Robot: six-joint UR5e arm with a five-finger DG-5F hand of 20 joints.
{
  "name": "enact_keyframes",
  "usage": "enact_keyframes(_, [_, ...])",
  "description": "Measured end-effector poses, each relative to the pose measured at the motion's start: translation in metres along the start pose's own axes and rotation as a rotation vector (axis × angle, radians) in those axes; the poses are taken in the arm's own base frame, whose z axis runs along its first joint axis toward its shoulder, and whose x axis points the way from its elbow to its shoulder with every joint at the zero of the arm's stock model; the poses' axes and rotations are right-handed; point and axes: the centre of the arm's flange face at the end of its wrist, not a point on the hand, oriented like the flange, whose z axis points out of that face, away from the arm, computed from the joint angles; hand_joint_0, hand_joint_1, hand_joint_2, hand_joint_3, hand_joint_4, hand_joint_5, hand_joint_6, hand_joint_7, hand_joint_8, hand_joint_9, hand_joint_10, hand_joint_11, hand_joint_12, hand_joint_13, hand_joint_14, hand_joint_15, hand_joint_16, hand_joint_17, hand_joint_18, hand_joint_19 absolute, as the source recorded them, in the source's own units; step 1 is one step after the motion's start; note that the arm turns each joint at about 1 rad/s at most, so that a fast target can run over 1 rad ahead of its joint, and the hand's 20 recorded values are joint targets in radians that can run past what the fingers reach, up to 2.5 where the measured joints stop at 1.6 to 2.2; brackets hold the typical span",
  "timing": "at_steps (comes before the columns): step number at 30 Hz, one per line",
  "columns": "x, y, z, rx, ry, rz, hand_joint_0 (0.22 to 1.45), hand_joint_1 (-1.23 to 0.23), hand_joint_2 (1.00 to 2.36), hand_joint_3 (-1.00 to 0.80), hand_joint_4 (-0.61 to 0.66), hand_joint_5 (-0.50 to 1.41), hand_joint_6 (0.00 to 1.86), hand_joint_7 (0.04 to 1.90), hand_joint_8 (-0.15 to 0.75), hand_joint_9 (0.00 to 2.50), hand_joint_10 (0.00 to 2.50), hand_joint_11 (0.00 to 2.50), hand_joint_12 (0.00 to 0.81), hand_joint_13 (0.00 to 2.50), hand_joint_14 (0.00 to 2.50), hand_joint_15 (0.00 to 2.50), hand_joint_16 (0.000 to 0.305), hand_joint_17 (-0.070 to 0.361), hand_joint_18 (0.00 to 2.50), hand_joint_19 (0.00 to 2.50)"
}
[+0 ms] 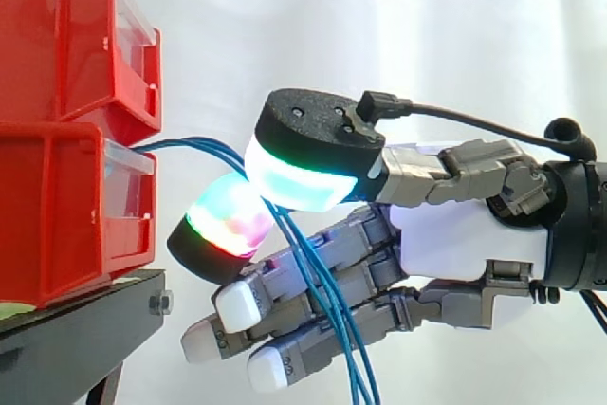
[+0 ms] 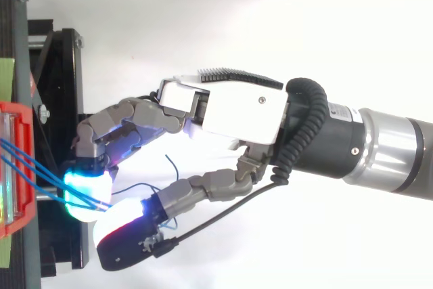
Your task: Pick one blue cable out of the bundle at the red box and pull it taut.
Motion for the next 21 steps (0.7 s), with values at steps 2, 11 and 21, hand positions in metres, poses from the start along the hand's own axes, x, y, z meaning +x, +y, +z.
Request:
enact_keyframes(2, [0.0,0.0002,0.0001,0.0,0.0,0.0,0.66,-0.86,1.02,-0.28,0.06,-0.18,0.84,1.15,0.365,0.78,0.02,0.66,0.423,0.6,0.0,0.17,0.056,0.126,0.72,0.3])
enact_keyframes(11, [0.0002,0.0005,-0.0003,0.006,-0.005,0.013,0.76,-0.97,1.02,-0.31,0.12,-0.21,0.88,1.05,0.349,0.73,0.02,0.67,0.421,0.59,0.0,0.15,0.055,0.124,0.72,0.26])
enact_keyframes(21, [0.0017,-0.0024,-0.0057,0.061,-0.01,0.071,0.81,-0.98,1.0,-0.5,-0.05,-0.26,0.83,0.97,0.278,0.5,0.01,0.57,0.402,0.47,0.0,0.11,0.055,0.124,0.67,0.19])
